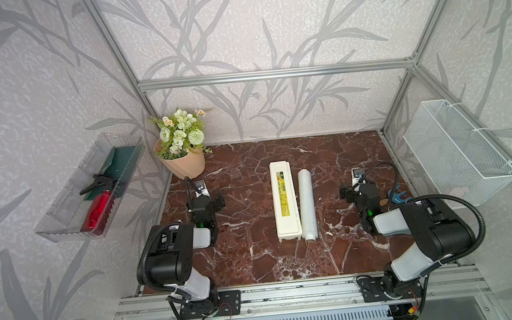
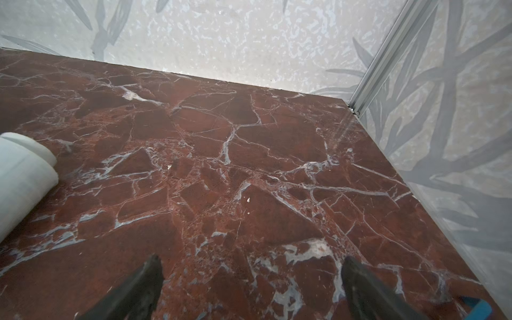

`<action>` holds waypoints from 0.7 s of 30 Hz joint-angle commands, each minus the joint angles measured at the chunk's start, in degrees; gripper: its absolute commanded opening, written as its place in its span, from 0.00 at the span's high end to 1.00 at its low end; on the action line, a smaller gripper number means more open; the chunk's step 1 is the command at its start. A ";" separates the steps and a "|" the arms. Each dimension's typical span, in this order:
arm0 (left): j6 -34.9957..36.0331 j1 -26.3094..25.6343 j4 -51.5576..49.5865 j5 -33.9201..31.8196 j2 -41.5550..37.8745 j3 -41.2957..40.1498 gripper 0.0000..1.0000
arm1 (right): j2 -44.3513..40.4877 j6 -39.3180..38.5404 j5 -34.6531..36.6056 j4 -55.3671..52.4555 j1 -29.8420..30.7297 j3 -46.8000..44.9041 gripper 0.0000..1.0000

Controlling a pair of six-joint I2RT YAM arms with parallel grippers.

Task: Put plastic wrap rolls into dispensers
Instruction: Pick up the plastic wrap cutting box from the center of the board.

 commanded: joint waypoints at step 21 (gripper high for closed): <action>-0.77 -0.21 2.31 -2.52 -1.75 -0.99 0.01 | -1.95 -0.92 1.77 2.97 0.78 -0.71 0.01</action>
